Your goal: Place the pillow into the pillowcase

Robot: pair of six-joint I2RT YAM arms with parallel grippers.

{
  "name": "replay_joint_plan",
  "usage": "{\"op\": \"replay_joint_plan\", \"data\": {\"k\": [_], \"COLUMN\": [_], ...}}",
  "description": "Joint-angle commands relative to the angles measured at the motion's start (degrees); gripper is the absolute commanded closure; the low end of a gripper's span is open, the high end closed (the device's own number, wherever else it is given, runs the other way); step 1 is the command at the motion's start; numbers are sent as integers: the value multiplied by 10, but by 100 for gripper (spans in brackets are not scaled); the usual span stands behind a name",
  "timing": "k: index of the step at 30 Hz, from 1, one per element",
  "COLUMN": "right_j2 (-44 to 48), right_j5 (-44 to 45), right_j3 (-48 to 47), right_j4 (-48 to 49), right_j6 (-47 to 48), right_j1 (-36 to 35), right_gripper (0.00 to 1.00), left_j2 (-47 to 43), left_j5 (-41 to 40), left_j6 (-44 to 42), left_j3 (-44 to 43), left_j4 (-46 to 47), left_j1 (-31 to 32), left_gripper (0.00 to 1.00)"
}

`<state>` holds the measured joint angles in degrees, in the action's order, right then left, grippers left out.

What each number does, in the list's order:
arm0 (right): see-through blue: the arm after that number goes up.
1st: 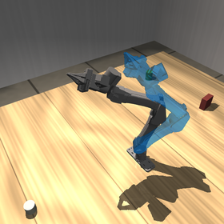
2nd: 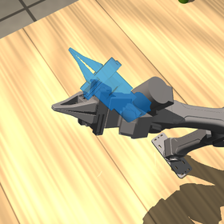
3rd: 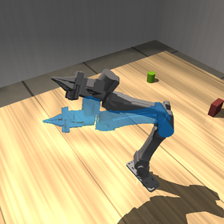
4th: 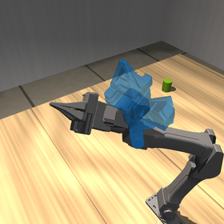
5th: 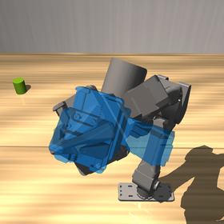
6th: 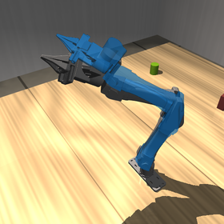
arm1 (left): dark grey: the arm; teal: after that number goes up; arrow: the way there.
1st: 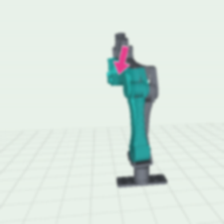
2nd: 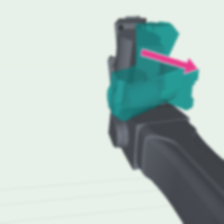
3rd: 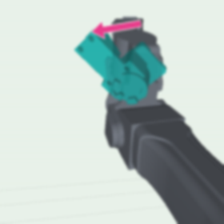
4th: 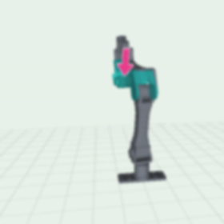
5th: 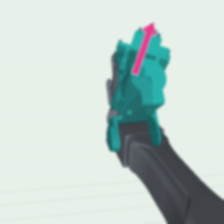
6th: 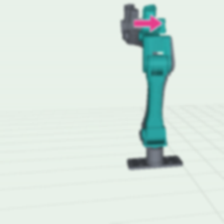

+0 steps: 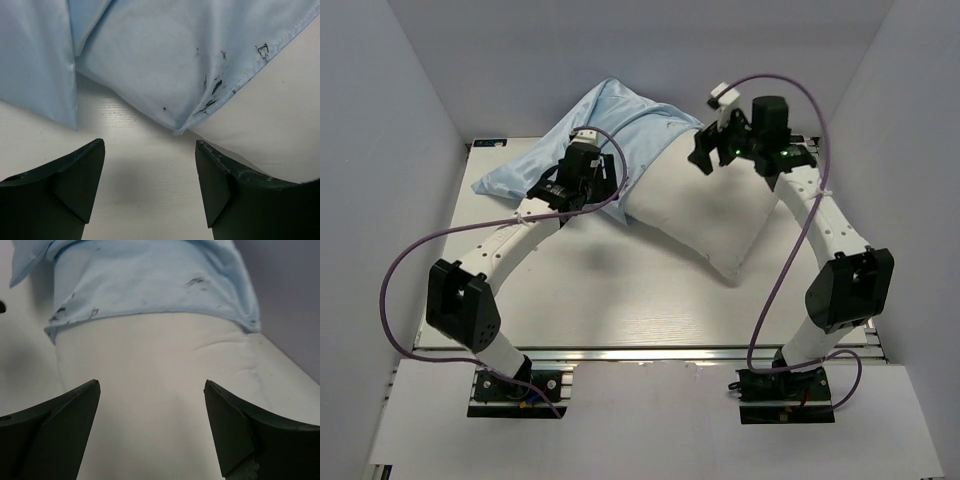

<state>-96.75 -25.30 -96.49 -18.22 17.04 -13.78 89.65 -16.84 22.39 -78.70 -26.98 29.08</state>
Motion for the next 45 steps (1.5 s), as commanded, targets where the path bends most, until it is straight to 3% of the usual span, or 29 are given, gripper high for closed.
{"op": "replay_joint_plan", "data": {"k": [1,4,10,14,20,22,23,27,28,29,33,37,42,45], "right_j2": [3,-13,-27,-32,-50,-65,-72,-101,-108,-112,-133,-128,-79,-100], "right_j5": [57,130,155,149,158,167,176,183,180,169,130,-29,-108,-144], "right_j3": [59,82,114,125,133,135,139,139,139,138,106,46,41,-12], "right_j4": [-10,-9,0,1,1,5,7,13,13,12,-20,-88,-36,-39], "right_j6": [34,27,43,47,57,68,70,81,81,83,69,-1,-117,-183], "right_j1": [-34,-48,-48,-49,-53,-55,-55,-57,-57,-58,-59,-66,-129,-158], "right_gripper": [11,10,11,11,12,16,19,50,57,71,97,100,100,100], "left_j2": [20,62,113,148,178,178,176,142,130,120,80,62,64,72], "left_j5": [65,94,143,126,127,134,146,191,197,205,247,274,263,255], "left_j6": [-42,-58,-52,-49,-45,-40,-38,-23,-14,-12,6,45,66,79], "left_j3": [-38,-67,-75,-92,-109,-115,-118,-130,-125,-121,-123,-118,-125,-146], "left_j4": [26,28,63,67,69,69,69,69,72,82,74,78,100,100], "left_j1": [-4,-4,-4,-4,-4,-4,-4,1,5,15,36,48,89,99], "left_gripper": [17,18,22,26,56,66,75,99,100,100,100,100,100,100]}}
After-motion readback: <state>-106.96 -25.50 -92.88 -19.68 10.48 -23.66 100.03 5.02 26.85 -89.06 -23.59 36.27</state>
